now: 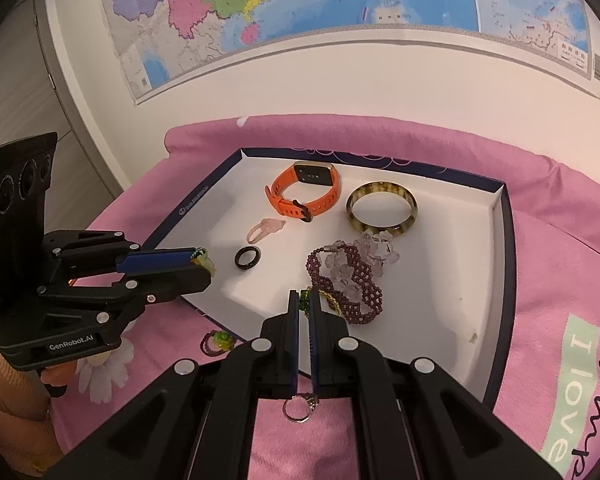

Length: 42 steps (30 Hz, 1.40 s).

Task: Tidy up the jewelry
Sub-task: 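Carry the gold ring and green-stone ring with both tools into the box lid, then open both tools to release the rings in the box lid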

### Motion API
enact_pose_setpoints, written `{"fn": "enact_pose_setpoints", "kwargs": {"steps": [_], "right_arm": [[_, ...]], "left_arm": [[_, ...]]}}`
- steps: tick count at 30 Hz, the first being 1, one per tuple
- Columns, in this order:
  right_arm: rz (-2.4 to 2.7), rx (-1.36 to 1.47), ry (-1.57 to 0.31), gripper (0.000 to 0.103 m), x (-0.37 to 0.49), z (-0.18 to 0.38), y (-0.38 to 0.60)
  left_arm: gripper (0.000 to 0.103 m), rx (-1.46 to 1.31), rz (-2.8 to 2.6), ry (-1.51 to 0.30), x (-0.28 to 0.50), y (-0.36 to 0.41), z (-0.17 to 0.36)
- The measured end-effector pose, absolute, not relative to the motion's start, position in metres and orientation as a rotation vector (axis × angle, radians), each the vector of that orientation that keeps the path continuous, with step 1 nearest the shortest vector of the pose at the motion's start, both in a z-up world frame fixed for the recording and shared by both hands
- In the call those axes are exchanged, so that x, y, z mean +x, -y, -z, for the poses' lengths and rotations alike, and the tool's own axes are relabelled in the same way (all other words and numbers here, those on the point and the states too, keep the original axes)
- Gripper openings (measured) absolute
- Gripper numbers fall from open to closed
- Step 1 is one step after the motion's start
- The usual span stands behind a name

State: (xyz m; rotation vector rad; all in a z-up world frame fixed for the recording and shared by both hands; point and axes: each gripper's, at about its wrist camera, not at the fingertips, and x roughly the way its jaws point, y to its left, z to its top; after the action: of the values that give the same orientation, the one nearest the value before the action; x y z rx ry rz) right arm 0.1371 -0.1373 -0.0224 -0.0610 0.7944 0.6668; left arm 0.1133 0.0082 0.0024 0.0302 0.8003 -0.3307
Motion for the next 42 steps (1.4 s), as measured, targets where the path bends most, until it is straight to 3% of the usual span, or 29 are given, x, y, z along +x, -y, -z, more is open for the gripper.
{"fn": "enact_pose_setpoints", "kwargs": {"steps": [19, 27, 36, 42], "right_arm": [[-0.651, -0.065, -0.852, 0.003, 0.154, 0.039, 0.127], [-0.640, -0.061, -0.859, 0.008, 0.157, 0.040, 0.126], [-0.643, -0.021, -0.817, 0.020, 0.148, 0.028, 0.136], [-0.662, 0.011, -0.769, 0.028, 0.130, 0.012, 0.149]], "left_arm": [[0.017, 0.048, 0.297, -0.859, 0.135, -0.003, 0.017], [0.018, 0.042, 0.284, -0.865, 0.138, -0.004, 0.022], [0.035, 0.004, 0.255, -0.808, 0.127, -0.017, 0.006], [0.040, -0.008, 0.269, -0.754, 0.099, -0.026, -0.007]]}}
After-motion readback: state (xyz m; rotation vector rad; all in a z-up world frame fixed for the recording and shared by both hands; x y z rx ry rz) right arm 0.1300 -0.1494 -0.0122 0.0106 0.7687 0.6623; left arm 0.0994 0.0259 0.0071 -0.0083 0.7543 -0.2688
